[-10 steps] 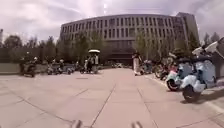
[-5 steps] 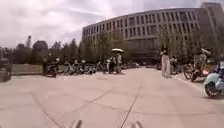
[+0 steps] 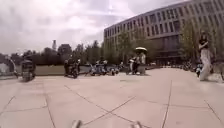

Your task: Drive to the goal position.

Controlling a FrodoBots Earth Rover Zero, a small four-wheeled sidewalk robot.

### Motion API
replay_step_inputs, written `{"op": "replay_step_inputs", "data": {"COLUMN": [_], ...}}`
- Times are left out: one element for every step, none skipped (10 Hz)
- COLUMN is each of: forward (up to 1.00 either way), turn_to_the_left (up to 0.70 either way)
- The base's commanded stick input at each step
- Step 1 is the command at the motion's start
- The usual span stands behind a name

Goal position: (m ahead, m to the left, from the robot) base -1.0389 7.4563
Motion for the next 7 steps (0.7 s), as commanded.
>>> {"op": "replay_step_inputs", "data": {"forward": [0.85, 0.85, 0.85, 0.85, 0.85, 0.85, 0.85], "turn_to_the_left": [0.33, 0.33, 0.33, 0.33, 0.33, 0.33, 0.33]}}
